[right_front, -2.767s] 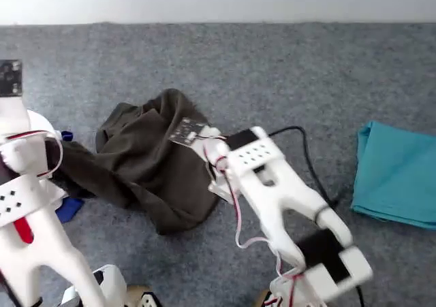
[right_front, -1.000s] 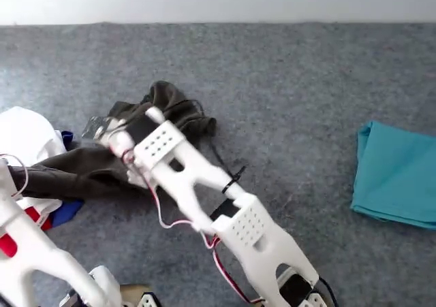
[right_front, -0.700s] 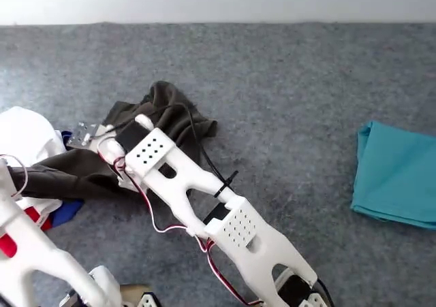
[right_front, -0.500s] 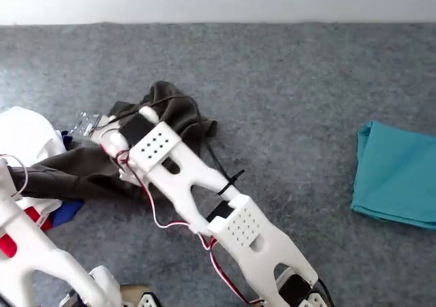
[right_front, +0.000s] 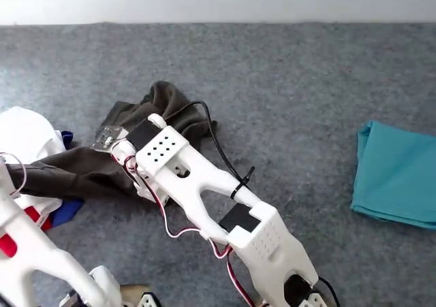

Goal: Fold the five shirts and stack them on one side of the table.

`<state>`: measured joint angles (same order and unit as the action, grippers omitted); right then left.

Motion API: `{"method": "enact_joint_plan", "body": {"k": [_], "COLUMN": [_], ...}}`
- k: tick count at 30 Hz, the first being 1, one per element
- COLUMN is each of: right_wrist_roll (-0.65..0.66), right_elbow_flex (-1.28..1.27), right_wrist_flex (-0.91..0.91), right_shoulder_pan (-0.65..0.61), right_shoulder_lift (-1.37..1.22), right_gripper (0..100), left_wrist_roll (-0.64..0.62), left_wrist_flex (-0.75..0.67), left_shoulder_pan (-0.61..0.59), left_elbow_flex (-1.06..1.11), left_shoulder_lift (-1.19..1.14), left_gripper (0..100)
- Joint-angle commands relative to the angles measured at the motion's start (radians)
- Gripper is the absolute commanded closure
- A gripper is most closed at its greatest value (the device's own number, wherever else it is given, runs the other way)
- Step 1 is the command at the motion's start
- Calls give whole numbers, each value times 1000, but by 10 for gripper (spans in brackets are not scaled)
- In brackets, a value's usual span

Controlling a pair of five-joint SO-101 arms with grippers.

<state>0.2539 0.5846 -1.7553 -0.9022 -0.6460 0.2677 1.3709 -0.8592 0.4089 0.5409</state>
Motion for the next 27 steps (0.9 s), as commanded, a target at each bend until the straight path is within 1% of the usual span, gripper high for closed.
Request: {"method": "enact_joint_plan", "body": {"k": [1, 4, 11, 17, 22, 27], "right_wrist_roll": [-14, -15, -21, -23, -84, -89], "right_elbow_flex": [2, 3, 25, 29, 49, 95], "right_wrist_flex": [8, 15, 48, 108, 105, 104], "right_shoulder_pan": [-4, -4, -15, 24, 19, 33], "right_shoulder_lift": [-44, -104, -127, -148, -134, -156], "right_gripper": [775, 775, 775, 775, 775, 775], "left_wrist_roll": [3, 3, 3, 3, 3, 3], "left_wrist_flex": [-18, -18, -17, -17, -15, -15], "left_shoulder_pan": [3, 2, 2, 2, 2, 2], "left_elbow_flex": [-8, -8, -8, -8, -7, -7], "left_shoulder_lift": [12, 12, 12, 12, 12, 12], "left_gripper": [986, 986, 986, 986, 986, 986]}}
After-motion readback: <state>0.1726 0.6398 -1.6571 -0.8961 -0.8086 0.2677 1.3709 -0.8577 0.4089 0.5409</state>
